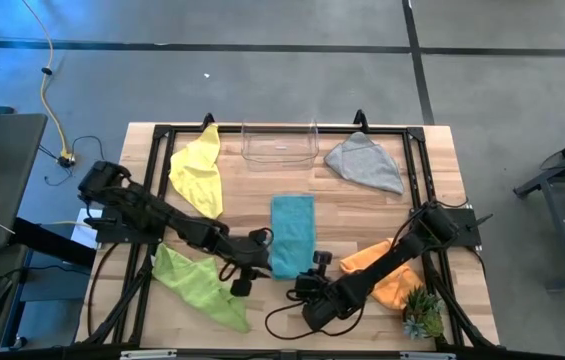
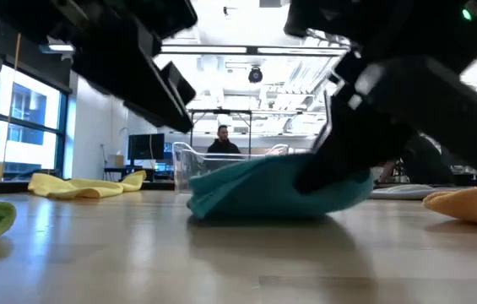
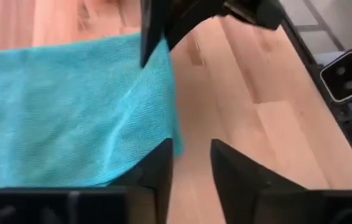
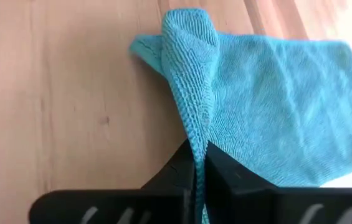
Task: Fold microfiber towels
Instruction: Fold the blue towel
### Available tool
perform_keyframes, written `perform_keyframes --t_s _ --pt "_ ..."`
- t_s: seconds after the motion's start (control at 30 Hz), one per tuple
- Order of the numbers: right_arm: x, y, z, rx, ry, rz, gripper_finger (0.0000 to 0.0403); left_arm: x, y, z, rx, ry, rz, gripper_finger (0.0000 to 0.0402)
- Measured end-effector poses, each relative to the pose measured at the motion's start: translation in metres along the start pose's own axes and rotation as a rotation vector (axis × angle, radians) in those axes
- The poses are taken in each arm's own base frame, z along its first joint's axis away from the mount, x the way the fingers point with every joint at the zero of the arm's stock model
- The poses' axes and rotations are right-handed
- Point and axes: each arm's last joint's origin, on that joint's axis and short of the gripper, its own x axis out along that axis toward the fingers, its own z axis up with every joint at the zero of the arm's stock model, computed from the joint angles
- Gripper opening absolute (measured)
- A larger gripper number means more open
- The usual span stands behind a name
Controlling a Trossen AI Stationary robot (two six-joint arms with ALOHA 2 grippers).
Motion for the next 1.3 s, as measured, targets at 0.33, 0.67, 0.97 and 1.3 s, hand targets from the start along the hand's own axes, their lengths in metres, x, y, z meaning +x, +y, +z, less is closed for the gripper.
perform_keyframes --t_s 0.33,0.67,0.97,1.3 --pt "-0.012 0.000 0.023 -0.073 0.003 0.067 0.0003 -0.010 -0.020 -0.007 0.133 0.012 0.058 0.0181" --pt "-0.037 0.002 0.050 -0.109 0.037 0.201 0.0003 -0.005 0.028 -0.030 0.089 -0.117 0.170 0.0072" --pt "-0.030 -0.037 0.081 -0.074 0.171 0.237 0.0003 -0.011 0.048 -0.058 0.009 -0.203 0.189 0.0007" --pt "0.017 -0.105 0.096 0.012 0.322 0.240 0.0003 -0.025 0.050 -0.099 -0.113 -0.305 0.184 0.0001"
